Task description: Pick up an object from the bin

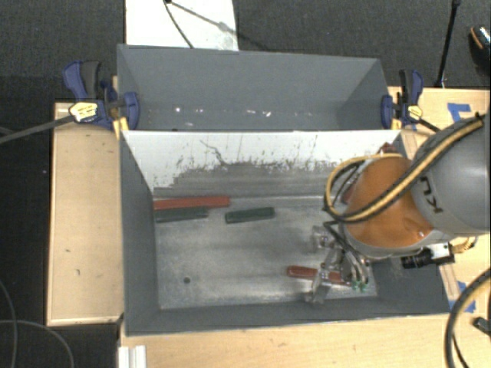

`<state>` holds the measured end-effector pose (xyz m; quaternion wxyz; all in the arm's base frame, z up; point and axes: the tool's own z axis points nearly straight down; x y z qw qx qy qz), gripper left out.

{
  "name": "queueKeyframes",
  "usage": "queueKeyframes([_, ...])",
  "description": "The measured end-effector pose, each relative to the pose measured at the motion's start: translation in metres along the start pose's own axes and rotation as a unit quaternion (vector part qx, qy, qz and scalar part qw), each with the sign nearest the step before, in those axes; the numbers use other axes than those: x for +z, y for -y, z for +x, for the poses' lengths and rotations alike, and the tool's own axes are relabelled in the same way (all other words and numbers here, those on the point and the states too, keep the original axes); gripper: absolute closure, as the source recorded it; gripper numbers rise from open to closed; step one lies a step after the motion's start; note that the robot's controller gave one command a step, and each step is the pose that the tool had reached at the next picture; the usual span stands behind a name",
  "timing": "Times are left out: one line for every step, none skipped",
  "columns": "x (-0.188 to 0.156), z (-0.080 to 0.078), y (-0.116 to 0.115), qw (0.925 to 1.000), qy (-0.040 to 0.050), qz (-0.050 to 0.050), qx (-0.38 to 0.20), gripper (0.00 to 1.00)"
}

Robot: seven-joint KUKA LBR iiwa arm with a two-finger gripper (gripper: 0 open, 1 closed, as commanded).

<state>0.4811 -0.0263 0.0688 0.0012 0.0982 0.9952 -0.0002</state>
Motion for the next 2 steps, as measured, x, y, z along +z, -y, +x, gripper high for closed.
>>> queueKeyframes([-0.001, 0.001, -0.002, 1.0, 0.0, 0.0, -0.002, 1.0])
queueKeyframes([-0.214, -0.028, 0.006, 1.0, 0.0049, -0.001, 0.002, 1.0])
